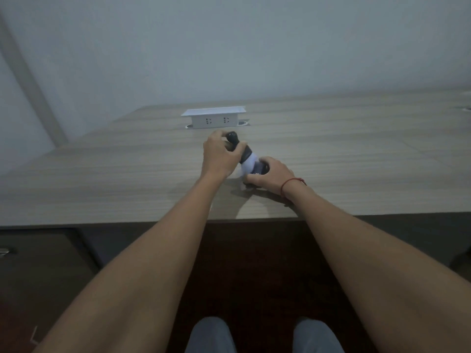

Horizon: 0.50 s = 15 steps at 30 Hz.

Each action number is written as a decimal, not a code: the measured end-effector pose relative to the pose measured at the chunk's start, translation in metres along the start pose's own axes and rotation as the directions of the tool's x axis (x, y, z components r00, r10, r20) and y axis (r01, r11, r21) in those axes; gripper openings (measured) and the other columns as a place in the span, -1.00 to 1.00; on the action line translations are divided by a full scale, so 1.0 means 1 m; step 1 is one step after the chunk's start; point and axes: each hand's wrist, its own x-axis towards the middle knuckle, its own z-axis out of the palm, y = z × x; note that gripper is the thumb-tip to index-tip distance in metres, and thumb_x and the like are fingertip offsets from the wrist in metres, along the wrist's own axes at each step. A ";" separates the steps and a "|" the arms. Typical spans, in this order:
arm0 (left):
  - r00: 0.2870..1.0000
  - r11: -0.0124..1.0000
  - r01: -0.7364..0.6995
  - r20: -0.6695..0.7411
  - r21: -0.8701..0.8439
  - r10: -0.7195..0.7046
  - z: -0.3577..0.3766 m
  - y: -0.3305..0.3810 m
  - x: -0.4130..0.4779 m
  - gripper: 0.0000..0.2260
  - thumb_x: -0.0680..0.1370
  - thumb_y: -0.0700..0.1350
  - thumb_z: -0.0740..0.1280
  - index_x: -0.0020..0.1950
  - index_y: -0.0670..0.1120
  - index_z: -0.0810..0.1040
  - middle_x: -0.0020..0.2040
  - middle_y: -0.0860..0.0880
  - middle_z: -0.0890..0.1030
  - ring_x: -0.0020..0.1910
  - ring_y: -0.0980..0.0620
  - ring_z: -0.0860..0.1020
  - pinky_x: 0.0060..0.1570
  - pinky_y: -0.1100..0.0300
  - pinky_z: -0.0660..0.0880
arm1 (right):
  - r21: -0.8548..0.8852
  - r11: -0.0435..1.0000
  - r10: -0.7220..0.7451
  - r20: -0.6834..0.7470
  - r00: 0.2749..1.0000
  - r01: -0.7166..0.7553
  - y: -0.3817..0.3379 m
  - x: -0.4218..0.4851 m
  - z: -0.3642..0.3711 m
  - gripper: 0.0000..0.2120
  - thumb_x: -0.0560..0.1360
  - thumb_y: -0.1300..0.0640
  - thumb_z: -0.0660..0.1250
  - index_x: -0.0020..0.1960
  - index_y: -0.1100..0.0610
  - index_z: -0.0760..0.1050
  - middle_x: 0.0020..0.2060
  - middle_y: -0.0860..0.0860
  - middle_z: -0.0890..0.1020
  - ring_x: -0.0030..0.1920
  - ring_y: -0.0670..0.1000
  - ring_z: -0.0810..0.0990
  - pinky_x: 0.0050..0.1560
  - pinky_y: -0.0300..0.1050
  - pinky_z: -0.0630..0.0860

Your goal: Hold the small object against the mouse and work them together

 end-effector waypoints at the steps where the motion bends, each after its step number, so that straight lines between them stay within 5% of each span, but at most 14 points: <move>1: 1.000 1.000 0.005 0.007 -0.013 -0.005 0.002 -0.002 -0.002 -0.72 0.44 -0.11 0.47 0.08 -0.18 0.55 -0.09 -0.17 0.69 -0.12 -0.06 0.67 -0.05 0.09 0.62 | 0.014 1.000 -0.017 0.016 1.000 0.017 0.000 0.000 -0.001 -0.23 0.09 -0.37 0.38 0.23 -0.08 0.42 0.11 -0.02 0.56 0.06 0.06 0.54 0.09 0.13 0.55; 4: 0.998 0.996 0.059 -0.031 0.064 -0.057 0.003 -0.019 -0.004 -0.72 0.46 -0.11 0.45 0.10 -0.16 0.52 0.03 -0.17 0.64 -0.07 -0.07 0.61 0.01 0.06 0.58 | 0.141 0.989 -0.060 0.056 0.997 0.052 0.005 0.001 -0.003 -0.35 0.15 -0.25 0.48 0.18 -0.03 0.48 0.00 -0.07 0.55 0.08 0.06 0.55 0.07 0.05 0.56; 10: 0.970 0.972 0.234 -0.061 -0.037 -0.236 0.011 -0.027 -0.005 -0.68 0.50 -0.10 0.40 0.19 -0.19 0.47 0.16 -0.21 0.57 0.12 -0.15 0.57 0.16 0.01 0.53 | 0.183 0.980 -0.088 0.064 0.994 0.075 0.009 0.005 -0.006 -0.15 0.23 -0.16 0.56 0.42 0.05 0.35 0.22 -0.04 0.47 0.14 -0.05 0.43 0.05 -0.15 0.38; 13: 0.946 0.945 0.324 0.042 -0.039 -0.323 0.002 -0.024 -0.001 -0.70 0.50 -0.09 0.42 0.15 -0.21 0.52 0.11 -0.22 0.62 0.07 -0.15 0.61 0.13 0.02 0.56 | 0.195 0.977 -0.099 0.048 0.994 0.088 0.009 0.005 -0.007 -0.26 0.24 -0.13 0.56 0.35 0.05 0.43 0.06 -0.11 0.50 0.09 -0.04 0.48 -0.09 -0.28 0.39; 15: 0.910 0.918 0.386 0.202 -0.090 -0.363 -0.013 -0.024 0.004 -0.82 0.49 -0.11 0.44 0.00 -0.18 0.54 0.00 -0.21 0.65 -0.11 -0.11 0.67 -0.08 0.06 0.64 | 0.216 0.972 -0.102 0.042 0.994 0.090 0.007 0.003 -0.008 -0.31 0.24 -0.10 0.56 0.31 0.05 0.47 -0.02 -0.12 0.52 0.03 -0.05 0.53 -0.20 -0.35 0.36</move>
